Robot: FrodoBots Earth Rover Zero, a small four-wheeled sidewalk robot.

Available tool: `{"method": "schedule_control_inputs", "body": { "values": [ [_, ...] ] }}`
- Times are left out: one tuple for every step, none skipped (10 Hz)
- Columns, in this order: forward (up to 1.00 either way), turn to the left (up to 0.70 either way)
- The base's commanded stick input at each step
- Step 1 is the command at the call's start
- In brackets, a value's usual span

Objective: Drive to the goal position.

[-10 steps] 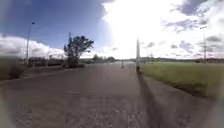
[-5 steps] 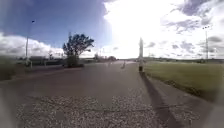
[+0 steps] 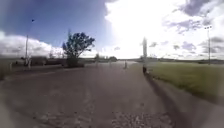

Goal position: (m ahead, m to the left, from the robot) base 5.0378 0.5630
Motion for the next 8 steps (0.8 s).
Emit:
{"method": "schedule_control_inputs", "body": {
  "values": [
    [1.00,0.00],
    [1.00,0.00],
    [1.00,0.00],
    [1.00,0.00],
    [1.00,0.00],
    [1.00,0.00],
    [1.00,-0.01],
    [1.00,-0.20]
  ]
}}
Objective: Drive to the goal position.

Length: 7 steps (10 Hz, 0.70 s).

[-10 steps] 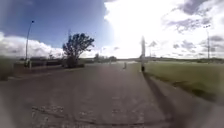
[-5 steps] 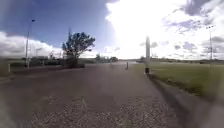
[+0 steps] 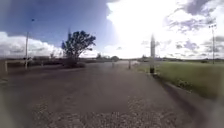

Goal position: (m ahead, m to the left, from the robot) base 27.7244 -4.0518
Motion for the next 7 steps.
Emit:
{"method": "schedule_control_inputs", "body": {
  "values": [
    [1.00,-0.39],
    [1.00,-0.24],
    [1.00,-0.06],
    [1.00,-0.05],
    [1.00,-0.12],
    [1.00,-0.21],
    [1.00,-0.33]
  ]
}}
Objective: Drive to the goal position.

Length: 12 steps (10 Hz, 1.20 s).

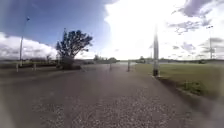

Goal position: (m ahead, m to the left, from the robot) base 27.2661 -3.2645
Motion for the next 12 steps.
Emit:
{"method": "schedule_control_inputs", "body": {
  "values": [
    [1.00,-0.32],
    [1.00,-0.12],
    [1.00,-0.40],
    [1.00,-0.40],
    [1.00,0.00],
    [1.00,0.00],
    [1.00,0.00],
    [1.00,0.00],
    [1.00,0.00],
    [1.00,-0.17],
    [1.00,-0.32],
    [1.00,-0.33]
  ]
}}
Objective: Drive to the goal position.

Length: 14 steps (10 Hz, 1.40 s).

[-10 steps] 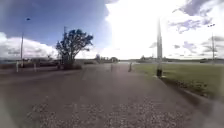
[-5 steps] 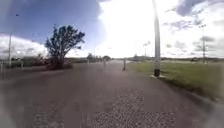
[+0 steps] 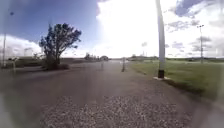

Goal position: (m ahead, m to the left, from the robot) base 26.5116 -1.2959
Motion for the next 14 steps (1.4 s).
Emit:
{"method": "schedule_control_inputs", "body": {
  "values": [
    [1.00,-0.16],
    [1.00,0.00],
    [1.00,0.00],
    [1.00,0.00],
    [1.00,0.00],
    [1.00,0.00],
    [1.00,0.00],
    [1.00,0.00],
    [1.00,0.00],
    [1.00,0.00],
    [1.00,0.00],
    [1.00,0.00],
    [1.00,0.00],
    [1.00,0.00]
  ]
}}
